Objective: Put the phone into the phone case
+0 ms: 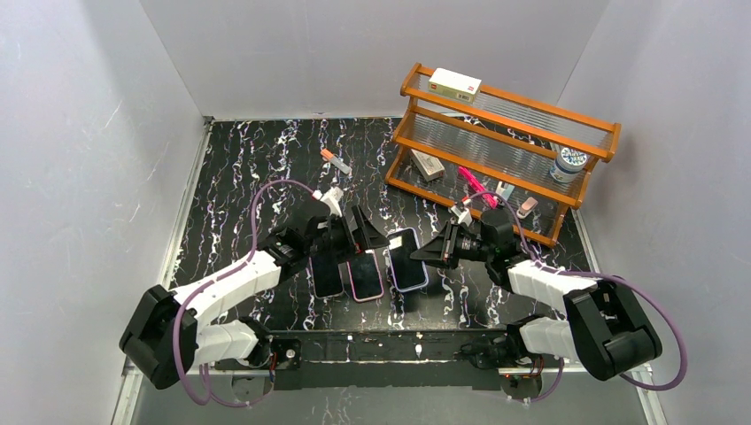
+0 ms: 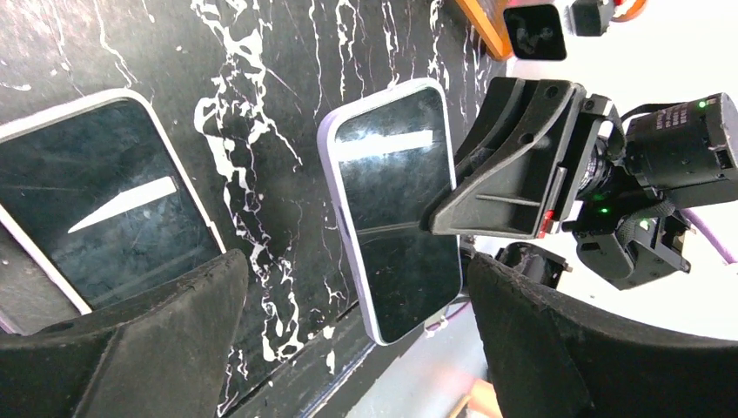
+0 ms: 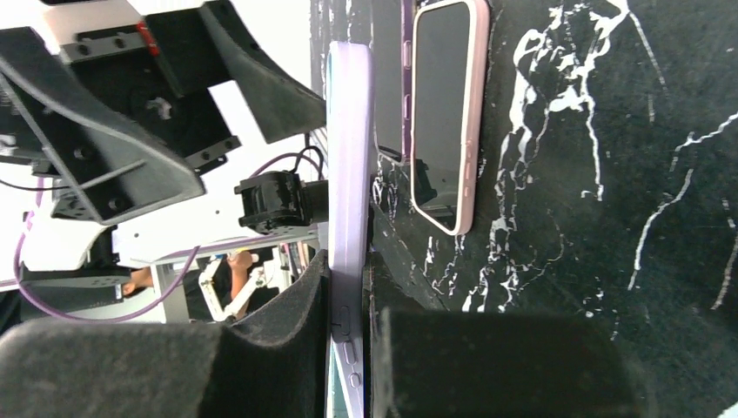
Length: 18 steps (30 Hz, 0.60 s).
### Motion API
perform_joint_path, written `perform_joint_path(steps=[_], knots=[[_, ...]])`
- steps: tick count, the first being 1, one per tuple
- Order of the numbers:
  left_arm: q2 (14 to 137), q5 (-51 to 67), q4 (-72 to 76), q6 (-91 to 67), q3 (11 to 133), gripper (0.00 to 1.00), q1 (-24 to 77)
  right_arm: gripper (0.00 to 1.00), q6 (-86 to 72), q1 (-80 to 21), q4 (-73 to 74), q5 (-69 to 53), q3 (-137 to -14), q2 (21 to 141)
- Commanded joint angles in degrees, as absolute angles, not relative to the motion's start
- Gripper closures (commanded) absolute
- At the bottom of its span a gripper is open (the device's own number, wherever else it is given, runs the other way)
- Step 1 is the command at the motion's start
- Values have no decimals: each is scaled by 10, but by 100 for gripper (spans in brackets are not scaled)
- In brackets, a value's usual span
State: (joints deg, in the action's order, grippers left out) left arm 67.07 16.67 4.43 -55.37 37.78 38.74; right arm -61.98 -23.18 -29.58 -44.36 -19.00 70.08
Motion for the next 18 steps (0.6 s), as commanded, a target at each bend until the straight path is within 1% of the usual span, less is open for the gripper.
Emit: perform_joint_path(steps=[1, 4, 6, 11, 18], knots=[[656, 223, 121, -604, 335, 8, 378, 99, -658, -238, -381, -475, -196, 676], [663, 254, 178, -643, 314, 12, 369, 99, -660, -240, -381, -480, -204, 677], [658, 264, 190, -655, 304, 15, 367, 99, -670, -243, -396, -482, -206, 680], [614, 249, 179, -656, 283, 16, 363, 99, -703, -260, -453, -477, -200, 684], [570, 265, 209, -673, 264, 20, 360, 99, -724, -275, -475, -457, -212, 666]])
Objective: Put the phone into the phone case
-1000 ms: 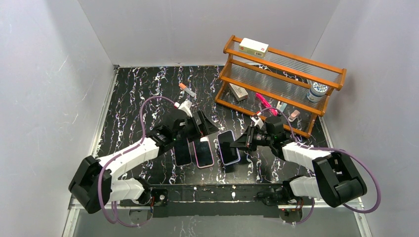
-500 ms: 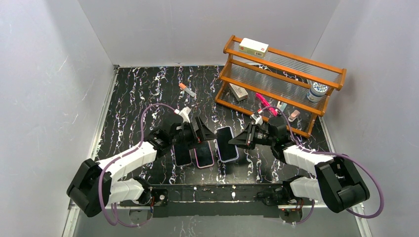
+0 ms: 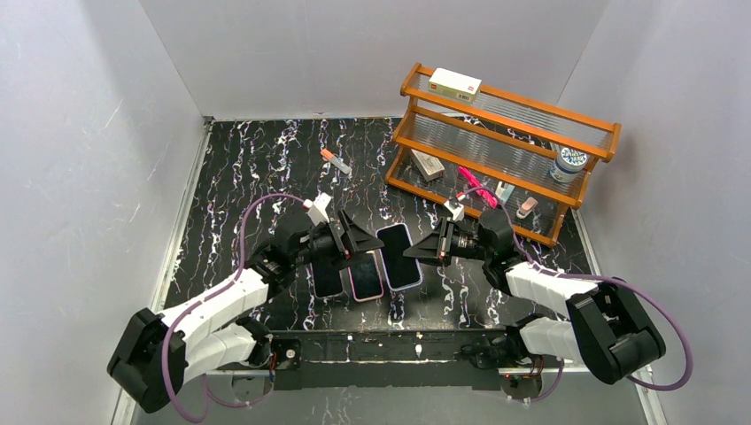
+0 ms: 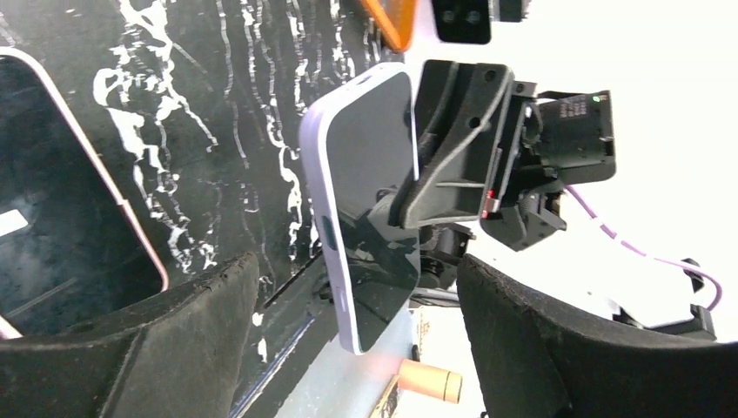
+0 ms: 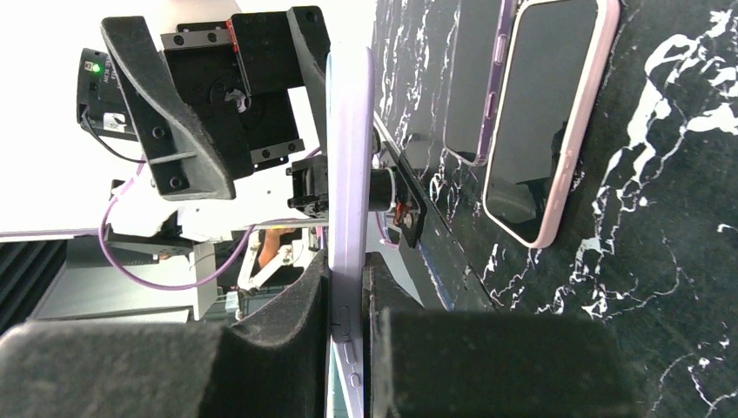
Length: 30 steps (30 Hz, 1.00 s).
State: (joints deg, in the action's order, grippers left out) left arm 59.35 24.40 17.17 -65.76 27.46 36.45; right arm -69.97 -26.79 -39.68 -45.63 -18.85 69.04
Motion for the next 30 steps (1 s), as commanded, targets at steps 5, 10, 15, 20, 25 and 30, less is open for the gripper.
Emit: perform_joint_path(steps=[5, 10, 15, 20, 25, 30], knots=[[587, 288, 263, -700, 264, 26, 360, 99, -754, -284, -525, -453, -214, 675], [591, 282, 276, -711, 264, 29, 360, 99, -776, -291, -574, -457, -226, 698], [599, 277, 295, -724, 262, 35, 361, 99, -799, -303, -618, -459, -236, 728], [606, 275, 344, -749, 251, 53, 367, 95, -808, -309, -643, -464, -238, 746], [597, 256, 368, -762, 236, 74, 368, 92, -798, -309, -629, -480, -236, 753], [585, 243, 415, -771, 212, 93, 367, 87, -796, -310, -632, -494, -238, 764]])
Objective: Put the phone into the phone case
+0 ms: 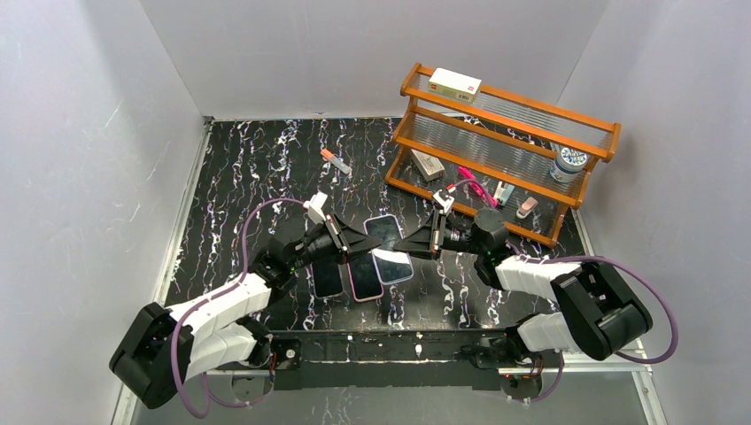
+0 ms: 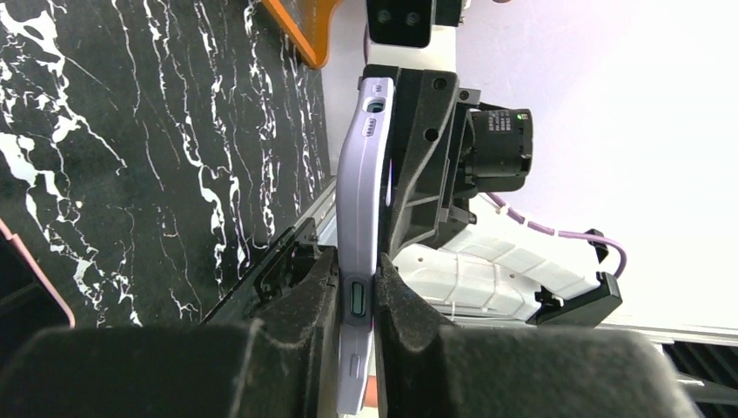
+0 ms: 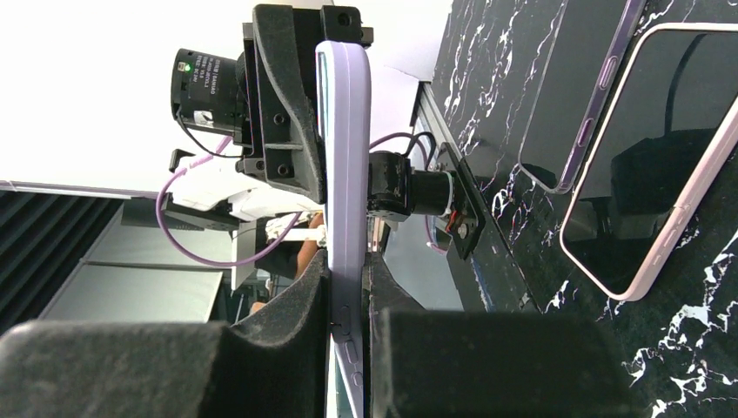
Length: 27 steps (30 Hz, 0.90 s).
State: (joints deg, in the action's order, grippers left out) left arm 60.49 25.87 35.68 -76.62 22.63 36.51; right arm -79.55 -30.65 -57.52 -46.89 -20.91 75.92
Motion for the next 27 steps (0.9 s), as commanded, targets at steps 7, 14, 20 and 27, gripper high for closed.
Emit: perform_joint_path(steps=[7, 14, 20, 27], knots=[[563, 211, 437, -761, 201, 100, 367, 54, -785, -313, -638, -520, -231, 760], [580, 208, 452, -756, 219, 100, 367, 29, -777, -318, -636, -542, -203, 742], [570, 195, 460, -745, 216, 100, 367, 31, -777, -321, -636, -543, -174, 720], [567, 194, 462, -735, 214, 100, 367, 51, -782, -322, -633, -533, -171, 708]])
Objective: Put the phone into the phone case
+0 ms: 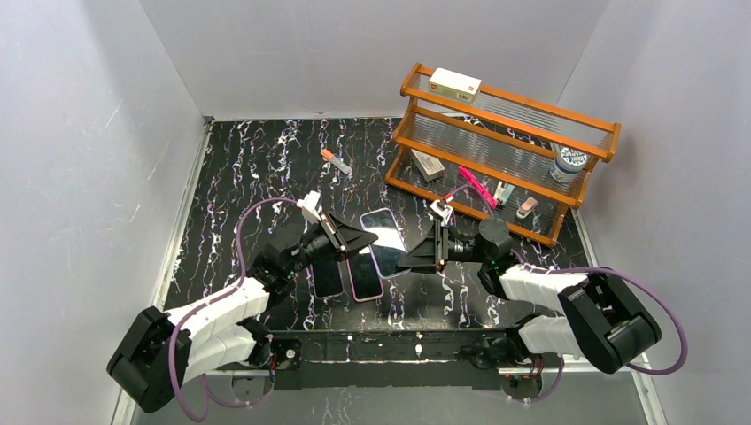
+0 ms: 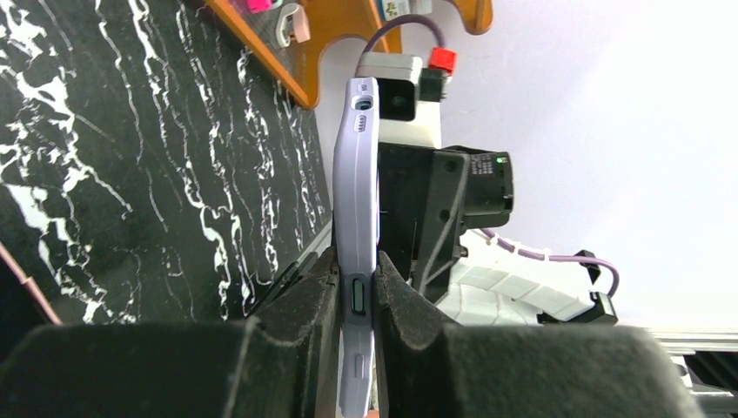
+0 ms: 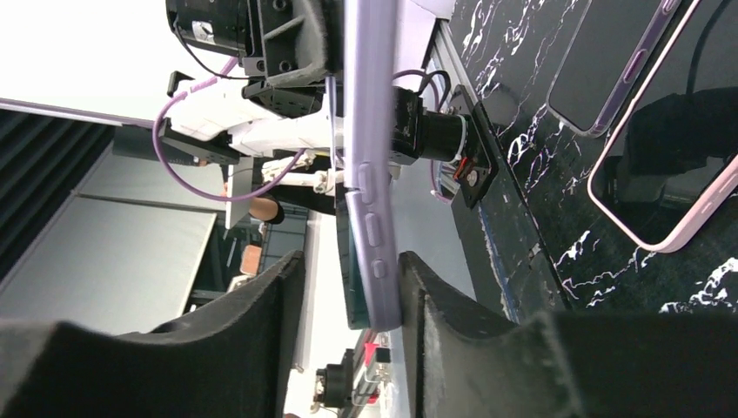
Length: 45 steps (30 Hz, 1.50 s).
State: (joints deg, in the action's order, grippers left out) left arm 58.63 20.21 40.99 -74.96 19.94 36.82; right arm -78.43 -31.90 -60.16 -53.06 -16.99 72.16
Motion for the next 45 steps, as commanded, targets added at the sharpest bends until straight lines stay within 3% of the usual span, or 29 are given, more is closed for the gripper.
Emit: perform_joint_path(steps=[1, 5, 6, 14, 19, 23, 30, 35, 38, 45], knots=[[569, 197, 462, -730, 213, 100, 367, 61, -783, -323, -628, -529, -171, 705], [563, 196, 431, -692, 202, 100, 367, 94, -780, -322, -603, -498, -165, 685], [559, 193, 407, -682, 201, 100, 367, 99, -777, -322, -599, -493, -164, 680], [537, 181, 332, -630, 197, 100, 367, 99, -728, -323, -440, -454, -194, 641], [542, 246, 339, -615, 215, 100, 367, 55, -685, -322, -433, -452, -203, 616], [527, 307, 341, -622, 228, 100, 367, 25, -670, -322, -455, -441, -204, 585], [497, 375, 353, -614, 225, 100, 367, 17, -607, -322, -379, -446, -259, 598], [513, 407, 377, -621, 223, 100, 367, 18, -599, -322, -397, -467, -293, 636], [526, 413, 382, -623, 223, 100, 367, 23, -586, -322, -394, -497, -321, 670], [546, 387, 313, -588, 222, 100, 367, 56, -593, -322, -419, -474, -312, 674]])
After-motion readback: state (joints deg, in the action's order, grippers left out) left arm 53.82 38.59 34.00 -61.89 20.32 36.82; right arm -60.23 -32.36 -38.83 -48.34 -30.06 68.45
